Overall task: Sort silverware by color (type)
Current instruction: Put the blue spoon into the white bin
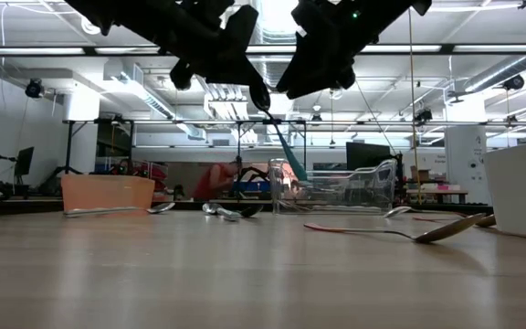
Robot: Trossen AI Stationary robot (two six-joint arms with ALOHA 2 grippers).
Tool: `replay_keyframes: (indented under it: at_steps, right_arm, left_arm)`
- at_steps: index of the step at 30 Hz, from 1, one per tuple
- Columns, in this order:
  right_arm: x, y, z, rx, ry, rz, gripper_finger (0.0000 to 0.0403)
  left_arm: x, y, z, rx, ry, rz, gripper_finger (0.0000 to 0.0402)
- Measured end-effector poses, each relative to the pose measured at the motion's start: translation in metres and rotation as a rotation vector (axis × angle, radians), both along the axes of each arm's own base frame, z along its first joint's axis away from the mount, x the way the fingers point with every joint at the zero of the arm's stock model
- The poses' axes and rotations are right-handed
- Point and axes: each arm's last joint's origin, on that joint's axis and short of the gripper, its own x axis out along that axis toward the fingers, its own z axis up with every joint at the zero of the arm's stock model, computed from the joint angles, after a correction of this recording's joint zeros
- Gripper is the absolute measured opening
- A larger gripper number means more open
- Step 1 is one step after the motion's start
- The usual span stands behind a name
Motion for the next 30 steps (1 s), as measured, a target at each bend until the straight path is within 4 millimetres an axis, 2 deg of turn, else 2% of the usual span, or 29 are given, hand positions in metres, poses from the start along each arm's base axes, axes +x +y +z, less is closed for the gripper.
replay_keyframes:
  at_steps: [4,10,26,30]
  right_arm:
    - [0.003,0.007,-0.019,-0.050,0.036,-0.116,0.0189]
    - [0.017,0.027,-0.037,-0.157,0.009,-0.134,0.0188]
    - [0.021,0.032,-0.032,-0.199,-0.048,-0.131,0.0126]
    - [0.022,0.033,-0.033,-0.183,-0.040,-0.083,0.0116]
  left_arm:
    - [-0.001,0.000,0.002,-0.018,-0.026,0.010,0.0000]
    - [-0.001,0.004,0.002,-0.003,-0.016,0.023,0.0000]
    - [0.000,0.005,0.003,0.010,-0.007,0.023,0.0000]
    - [0.000,0.004,0.002,0.000,0.000,-0.015,0.0000]
